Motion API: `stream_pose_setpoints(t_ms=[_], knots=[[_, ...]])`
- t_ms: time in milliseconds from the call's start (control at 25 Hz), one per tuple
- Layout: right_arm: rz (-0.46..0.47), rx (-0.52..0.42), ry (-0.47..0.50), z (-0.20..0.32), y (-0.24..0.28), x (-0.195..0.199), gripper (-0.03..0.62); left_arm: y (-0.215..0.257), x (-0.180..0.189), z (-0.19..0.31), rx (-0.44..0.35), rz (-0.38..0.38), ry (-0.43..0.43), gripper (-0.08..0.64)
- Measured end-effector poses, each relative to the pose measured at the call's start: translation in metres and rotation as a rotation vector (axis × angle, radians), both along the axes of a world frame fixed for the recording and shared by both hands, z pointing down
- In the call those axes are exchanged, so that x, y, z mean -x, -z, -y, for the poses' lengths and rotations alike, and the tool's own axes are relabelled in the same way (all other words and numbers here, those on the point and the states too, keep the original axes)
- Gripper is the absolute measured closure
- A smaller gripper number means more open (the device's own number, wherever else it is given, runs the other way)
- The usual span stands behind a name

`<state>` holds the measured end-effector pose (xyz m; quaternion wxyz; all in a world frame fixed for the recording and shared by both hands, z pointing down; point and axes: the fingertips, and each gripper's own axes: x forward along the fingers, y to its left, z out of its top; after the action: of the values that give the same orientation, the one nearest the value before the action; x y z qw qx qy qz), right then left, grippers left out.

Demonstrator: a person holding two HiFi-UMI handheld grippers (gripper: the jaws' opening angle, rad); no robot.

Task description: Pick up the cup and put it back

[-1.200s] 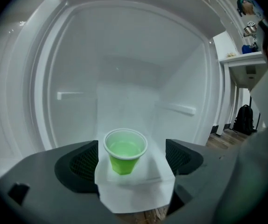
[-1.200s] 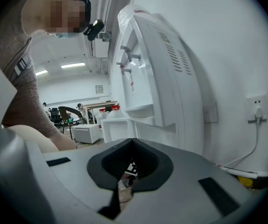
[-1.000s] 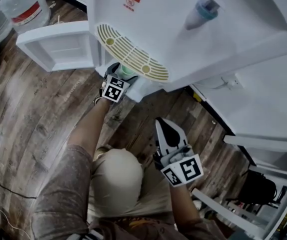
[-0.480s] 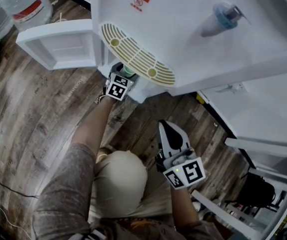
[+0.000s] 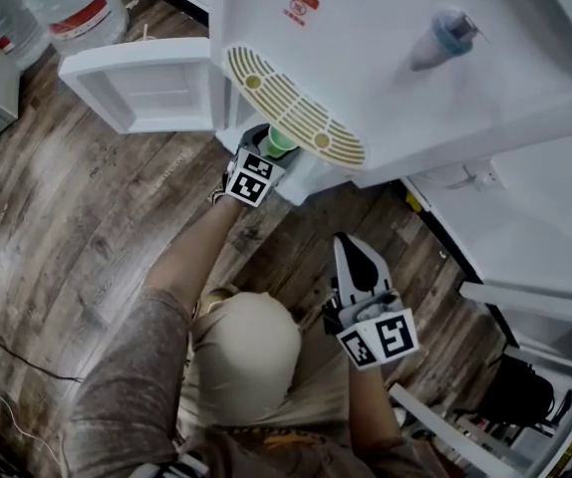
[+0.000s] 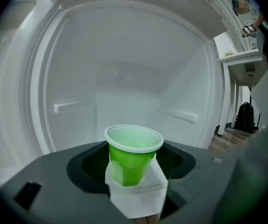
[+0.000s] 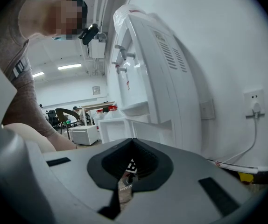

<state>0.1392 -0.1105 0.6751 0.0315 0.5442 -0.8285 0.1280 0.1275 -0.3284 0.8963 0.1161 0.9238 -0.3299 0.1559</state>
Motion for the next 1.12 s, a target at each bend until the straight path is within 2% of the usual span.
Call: stream_pose_setpoints(t_ms=[280,480,720,960,1120], knots=[[-0.027,-0.006,0.032,-0.01,-0.002,0.004,0.591,0.053,0.012,-0.022,-0.012,-0.047,-0.009,0.25],[-0.006,-0.002,0.04,-0.019,-0.001,0.006,0.591,0.087,0.028,-0.044,-0.012,-0.07,-0.018,0.251],[0.005,-0.012,0.064,-0.028,-0.001,0.012,0.591,0.128,0.049,-0.075,-0.031,-0.066,-0.038,0.252],[-0.007,-0.018,0.088,-0.031,-0.007,0.02,0.591,0.177,0.083,-0.107,-0.05,-0.102,-0.027,0.252],[-0.016,-0.025,0.118,-0.029,-0.008,0.028,0.591,0.198,0.103,-0.128,-0.068,-0.097,-0.028,0.253]])
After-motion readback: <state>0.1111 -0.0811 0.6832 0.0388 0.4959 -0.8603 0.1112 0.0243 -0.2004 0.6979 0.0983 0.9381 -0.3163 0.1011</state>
